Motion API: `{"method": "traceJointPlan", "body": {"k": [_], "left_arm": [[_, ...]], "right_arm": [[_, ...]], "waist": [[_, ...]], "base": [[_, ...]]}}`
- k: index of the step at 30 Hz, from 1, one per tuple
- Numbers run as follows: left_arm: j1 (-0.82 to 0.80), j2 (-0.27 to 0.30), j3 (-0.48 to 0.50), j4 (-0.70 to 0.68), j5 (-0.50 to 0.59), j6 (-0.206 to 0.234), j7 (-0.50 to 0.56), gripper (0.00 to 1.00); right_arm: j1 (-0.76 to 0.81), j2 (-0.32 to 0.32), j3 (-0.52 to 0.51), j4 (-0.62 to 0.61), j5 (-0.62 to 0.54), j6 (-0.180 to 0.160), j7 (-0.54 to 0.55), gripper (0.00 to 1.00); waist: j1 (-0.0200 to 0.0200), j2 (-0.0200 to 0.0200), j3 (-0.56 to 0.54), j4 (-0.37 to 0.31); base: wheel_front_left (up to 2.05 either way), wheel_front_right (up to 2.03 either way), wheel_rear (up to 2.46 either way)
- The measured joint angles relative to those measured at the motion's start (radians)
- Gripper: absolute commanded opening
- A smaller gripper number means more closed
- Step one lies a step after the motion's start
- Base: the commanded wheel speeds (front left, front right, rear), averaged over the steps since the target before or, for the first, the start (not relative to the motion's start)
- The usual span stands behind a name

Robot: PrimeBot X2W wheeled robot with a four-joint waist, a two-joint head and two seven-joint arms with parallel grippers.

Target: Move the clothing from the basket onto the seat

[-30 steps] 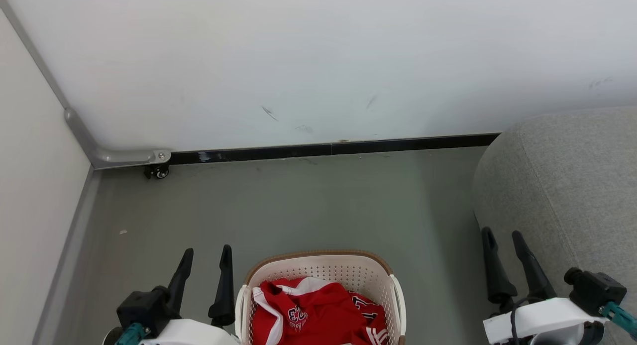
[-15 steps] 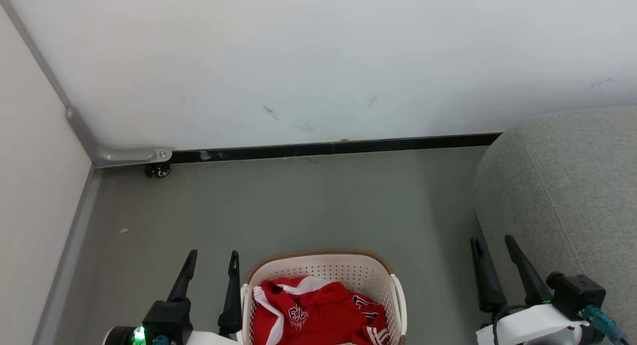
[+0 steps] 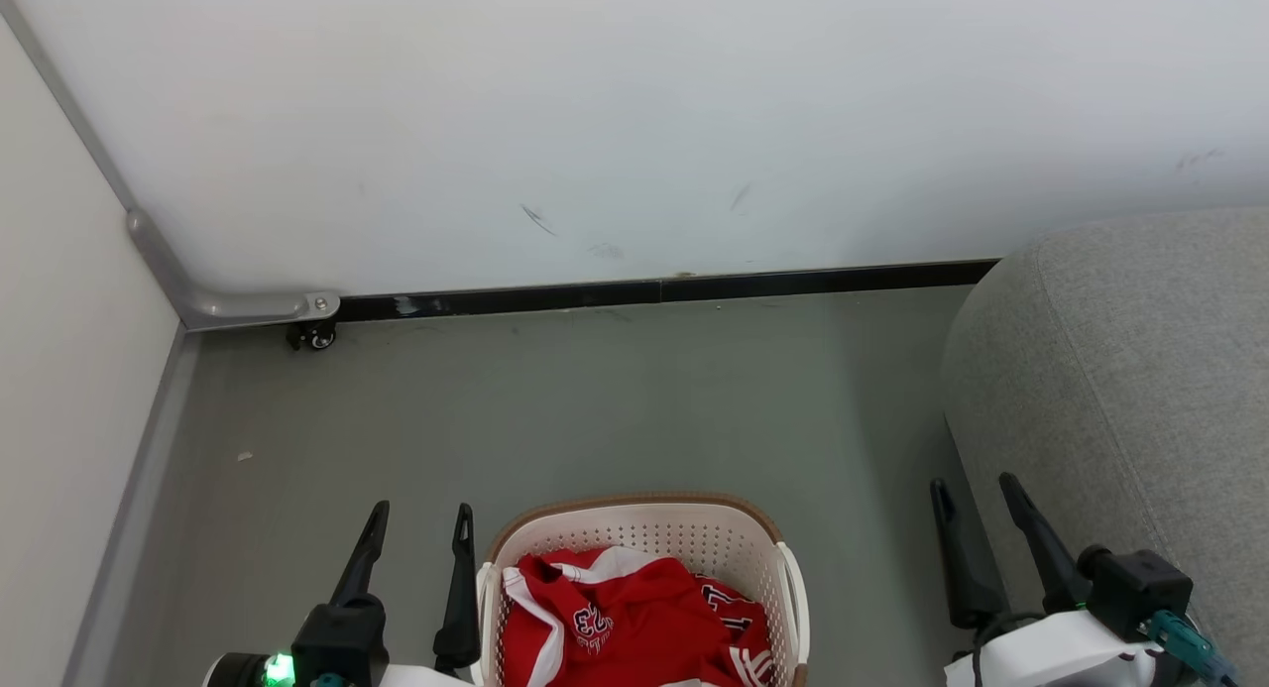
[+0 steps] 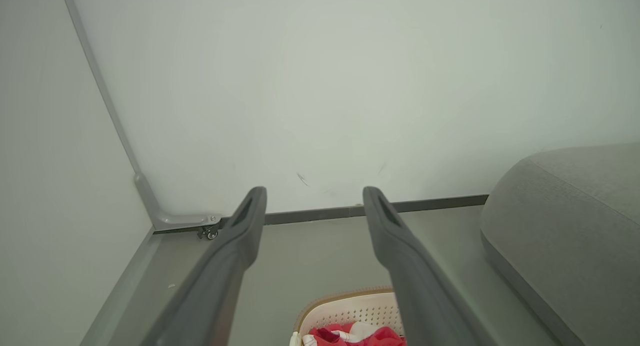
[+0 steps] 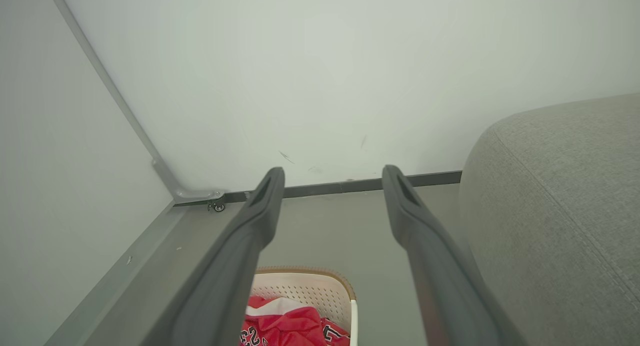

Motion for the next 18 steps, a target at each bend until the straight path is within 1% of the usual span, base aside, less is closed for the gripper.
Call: {"method": "traceJointPlan", "body": {"k": [18], "left_arm": [[0.000,-0.002,0.007,0.013,0.000,0.006,0.000,1.00]], "right_arm": [[-0.010,0.000,0.001,0.013,0.001,0.000,-0.007,1.00]], "waist": [[-0.0001,0.0000,0.010,-0.001]], "base": [[0.00,0.00,0.00]]}}
